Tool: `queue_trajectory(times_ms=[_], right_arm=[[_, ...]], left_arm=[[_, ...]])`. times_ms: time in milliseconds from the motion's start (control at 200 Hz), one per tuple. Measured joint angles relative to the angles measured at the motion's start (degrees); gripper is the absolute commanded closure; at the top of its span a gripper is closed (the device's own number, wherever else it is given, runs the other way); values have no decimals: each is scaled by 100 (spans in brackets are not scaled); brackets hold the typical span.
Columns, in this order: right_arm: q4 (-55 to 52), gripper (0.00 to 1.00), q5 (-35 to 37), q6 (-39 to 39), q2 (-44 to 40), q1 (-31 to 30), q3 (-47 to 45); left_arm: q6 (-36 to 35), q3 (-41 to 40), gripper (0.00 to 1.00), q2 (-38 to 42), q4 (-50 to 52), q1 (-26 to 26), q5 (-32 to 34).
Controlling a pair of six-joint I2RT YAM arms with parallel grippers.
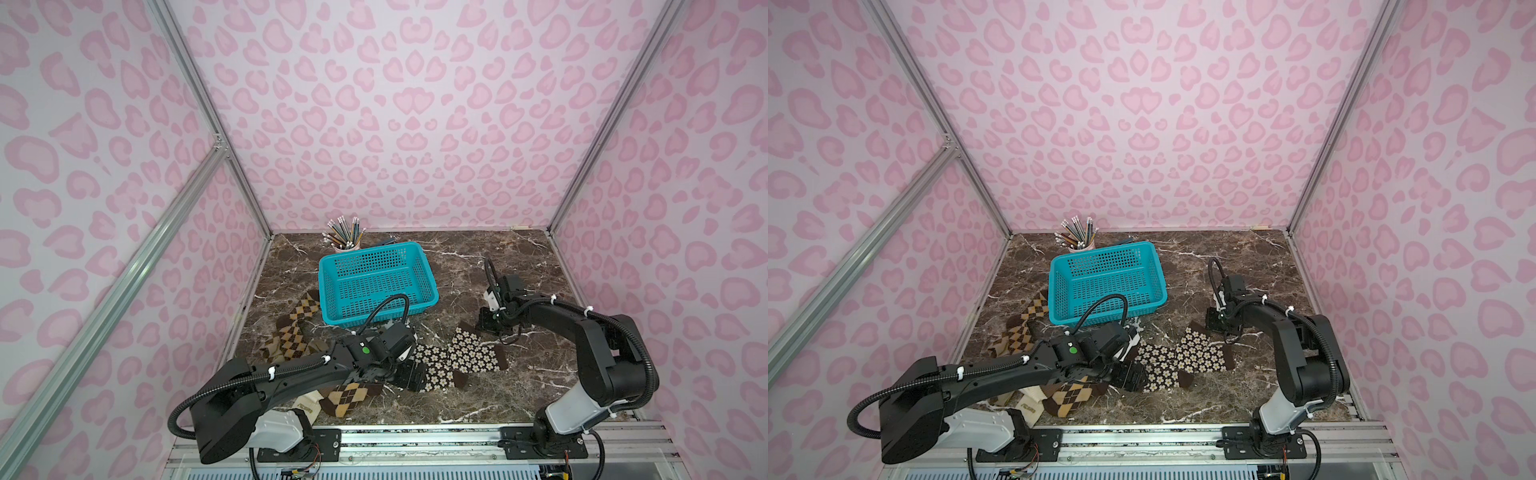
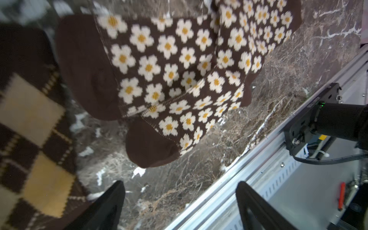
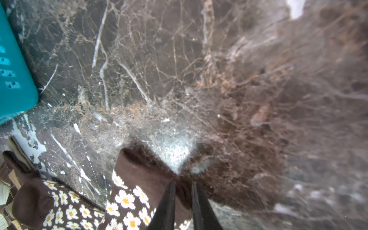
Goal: Place the socks together as a pair
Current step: Pick up the sock.
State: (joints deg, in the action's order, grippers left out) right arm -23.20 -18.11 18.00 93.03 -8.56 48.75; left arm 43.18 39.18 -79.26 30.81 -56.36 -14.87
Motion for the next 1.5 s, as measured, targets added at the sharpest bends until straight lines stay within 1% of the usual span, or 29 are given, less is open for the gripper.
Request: queue_trajectory(times_ms=[115, 215, 335, 440, 560, 660, 670, 690, 760, 785, 810, 1035, 1220, 1335, 1500], right_arm=[[-9, 85, -4, 0, -24, -2, -24], [-7, 86, -11, 2, -26, -2, -46], [-13, 87, -11, 4, -33, -4, -48], [-57, 89, -7, 2, -44, -4, -50], [-101, 93, -7, 2, -107, 0, -79], [-149, 97, -9, 2, -157, 0, -87], [-151, 98, -9, 4, -162, 0, -87], [-153, 99, -9, 2, -175, 0, -87], [-184, 100, -11, 4, -238, 0, -87], [-199, 100, -15, 4, -267, 0, -90], [-212, 100, -20, 4, -297, 7, -90], [-313, 100, -153, 74, -632, 70, -157], [-531, 100, -225, 203, -992, 76, -118], [-691, 100, -319, 334, -1416, 98, -114], [-938, 100, -437, 625, -2109, 107, -140]], left_arm=[[374, -295, 15, 11, -162, 4, -177], [525, -348, 19, -260, -367, 7, -199], [660, -153, 24, -737, -680, 26, -238], [737, 24, 31, -1019, -922, 33, -162], [778, 74, 45, -1180, -1097, 70, -94], [780, 101, 62, -1290, -1121, 94, -68], [778, 103, 63, -1303, -1130, 96, -59], [778, 111, 70, -1327, -1134, 98, -48], [774, 153, 83, -1368, -1056, 105, 46], [758, 177, 90, -1379, -1016, 107, 96], [730, 216, 92, -1392, -909, 109, 144], [450, 772, 95, -1390, -20, 114, 625], [210, 1130, 95, -1119, 549, 114, 791], [153, 1281, 95, -890, 780, 114, 870], [33, 1351, 95, -688, 1062, 114, 822]])
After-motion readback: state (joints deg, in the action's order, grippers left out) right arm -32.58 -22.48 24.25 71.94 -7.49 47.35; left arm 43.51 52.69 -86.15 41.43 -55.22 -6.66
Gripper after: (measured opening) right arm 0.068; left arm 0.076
